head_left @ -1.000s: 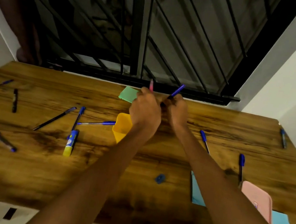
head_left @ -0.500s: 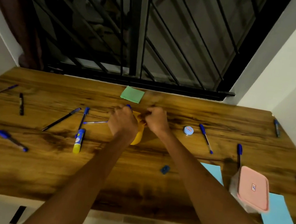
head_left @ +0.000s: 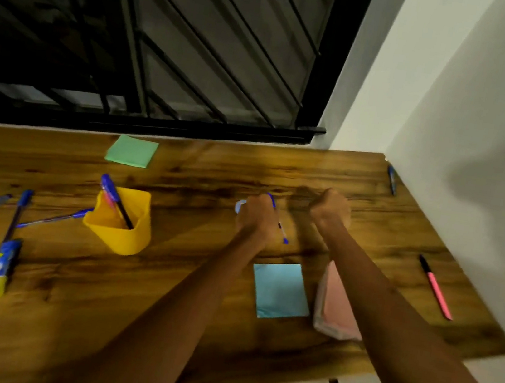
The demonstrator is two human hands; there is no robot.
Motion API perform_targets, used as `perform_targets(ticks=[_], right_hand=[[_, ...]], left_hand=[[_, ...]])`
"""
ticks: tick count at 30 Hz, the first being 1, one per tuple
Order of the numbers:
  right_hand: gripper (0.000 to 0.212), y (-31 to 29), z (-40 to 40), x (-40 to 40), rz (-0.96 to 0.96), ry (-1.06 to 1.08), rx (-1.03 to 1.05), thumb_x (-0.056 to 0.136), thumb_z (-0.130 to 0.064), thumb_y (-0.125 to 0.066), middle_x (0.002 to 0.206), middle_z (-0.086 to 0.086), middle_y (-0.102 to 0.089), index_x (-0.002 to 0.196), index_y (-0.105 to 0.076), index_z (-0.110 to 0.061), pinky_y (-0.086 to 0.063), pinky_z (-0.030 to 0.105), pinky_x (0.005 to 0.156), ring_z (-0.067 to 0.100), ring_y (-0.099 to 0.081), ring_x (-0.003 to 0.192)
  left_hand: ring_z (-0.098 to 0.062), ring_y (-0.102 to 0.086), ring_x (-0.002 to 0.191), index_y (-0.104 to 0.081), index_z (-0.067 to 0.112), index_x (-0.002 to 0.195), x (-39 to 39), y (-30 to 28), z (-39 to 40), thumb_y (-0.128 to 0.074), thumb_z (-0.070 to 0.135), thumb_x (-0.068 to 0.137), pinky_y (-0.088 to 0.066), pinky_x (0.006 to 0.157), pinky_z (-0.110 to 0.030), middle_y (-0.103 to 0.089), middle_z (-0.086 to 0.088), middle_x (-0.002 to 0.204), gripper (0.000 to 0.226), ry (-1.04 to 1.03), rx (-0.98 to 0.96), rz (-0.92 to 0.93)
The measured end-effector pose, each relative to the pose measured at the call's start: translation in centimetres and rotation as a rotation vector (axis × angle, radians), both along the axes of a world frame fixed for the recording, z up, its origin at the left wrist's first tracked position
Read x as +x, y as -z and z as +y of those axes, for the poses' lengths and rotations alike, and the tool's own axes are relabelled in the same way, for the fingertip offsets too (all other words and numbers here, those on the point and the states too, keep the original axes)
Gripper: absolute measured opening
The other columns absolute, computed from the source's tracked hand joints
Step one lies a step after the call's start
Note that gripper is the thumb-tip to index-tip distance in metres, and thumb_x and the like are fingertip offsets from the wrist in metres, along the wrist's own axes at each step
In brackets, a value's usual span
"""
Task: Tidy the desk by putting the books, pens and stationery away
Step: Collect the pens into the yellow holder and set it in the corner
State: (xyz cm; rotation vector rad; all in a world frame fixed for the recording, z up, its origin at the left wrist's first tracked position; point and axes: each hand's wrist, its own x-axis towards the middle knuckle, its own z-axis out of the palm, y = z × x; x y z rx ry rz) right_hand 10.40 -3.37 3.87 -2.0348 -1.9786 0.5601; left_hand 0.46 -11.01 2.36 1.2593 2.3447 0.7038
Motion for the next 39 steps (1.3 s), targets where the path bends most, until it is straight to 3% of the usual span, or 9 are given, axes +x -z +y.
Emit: perform_targets(ticks=[9, 13, 15, 17, 20, 23, 29, 34, 39], right_hand=[[0.030, 3.5, 3.7, 3.5, -0.017, 0.067, -0.191, 0.079, -0.012, -0.062, 0.116, 0.014, -0.067, 0.107, -0.069, -0.005, -0.055, 0.040, 0.085, 0.029, -0.065, 0.107], [0.012, 5.3, 5.2, 3.5, 0.144, 0.069, -0.249, 0.084, -0.012, -0.054, 0.119, 0.022, -0.063, 0.079, -0.060, -0.004, -0.051, 0.041, 0.083, 0.033, -0.063, 0.105], [0.023, 5.9, 5.6, 3.2, 0.241, 0.046, -0.320, 0.081, -0.016, -0.052, 0.122, 0.025, -0.060, 0.093, -0.061, 0.001, -0.050, 0.045, 0.095, 0.037, -0.060, 0.109], [0.040, 5.3, 5.5, 2.2, 0.311, 0.023, -0.249, 0.076, -0.019, -0.055, 0.117, 0.024, -0.062, 0.110, -0.061, 0.001, -0.051, 0.048, 0.092, 0.040, -0.059, 0.111], [0.018, 1.6, 4.0, -0.7, 0.285, -0.021, -0.045, 0.078, -0.016, -0.065, 0.094, 0.019, -0.064, 0.090, -0.064, -0.003, -0.045, 0.032, 0.070, 0.037, -0.064, 0.099], [0.019, -1.9, 1.9, -4.9, 0.416, -0.100, -0.018, 0.081, -0.014, -0.068, 0.095, 0.015, -0.069, 0.093, -0.069, 0.001, -0.048, 0.031, 0.068, 0.027, -0.064, 0.087], [0.020, -7.0, -5.3, -13.7, 0.667, -0.197, 0.095, 0.078, -0.009, -0.068, 0.082, 0.016, -0.069, 0.065, -0.053, -0.013, -0.057, 0.046, 0.075, 0.032, -0.069, 0.079], [0.014, -8.2, -11.1, -18.8, 0.724, -0.310, 0.156, 0.080, -0.008, -0.068, 0.081, 0.006, -0.064, 0.093, -0.063, -0.005, -0.050, 0.021, 0.065, 0.017, -0.063, 0.074], [0.014, -5.5, -15.3, -21.5, 0.660, -0.405, 0.104, 0.082, -0.006, -0.068, 0.090, 0.010, -0.067, 0.089, -0.057, -0.011, -0.045, 0.018, 0.058, 0.017, -0.061, 0.076]], left_hand=[[-0.033, -0.058, 0.115, -0.056, 0.001, 0.117, 2.3, 2.6, 4.4, -0.042, 0.009, 0.098, -0.050, 0.087, -0.038, -0.056, -0.018, 0.126, 0.025, -0.003, -0.100, 0.099], [-0.032, -0.058, 0.113, -0.054, 0.002, 0.119, 2.0, 2.8, 5.0, -0.045, 0.006, 0.096, -0.050, 0.086, -0.037, -0.056, -0.017, 0.126, 0.025, -0.055, -0.114, 0.069], [-0.031, -0.058, 0.112, -0.053, 0.004, 0.121, 1.3, 2.8, 4.9, -0.051, 0.008, 0.094, -0.050, 0.083, -0.035, -0.056, -0.017, 0.126, 0.027, -0.079, -0.125, -0.004], [-0.029, -0.061, 0.106, -0.056, 0.005, 0.116, 0.2, 2.6, 4.6, -0.058, 0.010, 0.090, -0.050, 0.079, -0.034, -0.059, -0.015, 0.120, 0.026, -0.098, -0.106, -0.067], [-0.017, -0.065, 0.081, -0.062, 0.009, 0.098, -2.1, 1.4, 3.7, -0.065, 0.017, 0.087, -0.049, 0.060, -0.024, -0.066, -0.007, 0.096, 0.015, -0.128, -0.015, -0.148], [-0.012, -0.059, 0.067, -0.063, 0.009, 0.090, -5.1, -1.2, 1.9, -0.064, 0.018, 0.087, -0.035, 0.046, -0.018, -0.063, -0.005, 0.083, 0.010, -0.163, 0.081, -0.218], [-0.031, -0.065, 0.095, -0.066, 0.007, 0.095, -12.5, -6.5, -5.7, -0.065, 0.016, 0.080, -0.047, 0.071, -0.031, -0.069, -0.015, 0.098, 0.018, -0.320, 0.269, -0.058], [-0.031, -0.062, 0.094, -0.056, 0.006, 0.109, -17.0, -7.9, -11.9, -0.062, 0.005, 0.081, -0.043, 0.064, -0.032, -0.065, -0.015, 0.102, 0.028, -0.376, 0.333, 0.032], [-0.035, -0.063, 0.099, -0.061, 0.000, 0.106, -18.9, -5.6, -15.7, -0.058, 0.004, 0.085, -0.046, 0.068, -0.035, -0.066, -0.019, 0.104, 0.022, -0.334, 0.157, 0.103]])
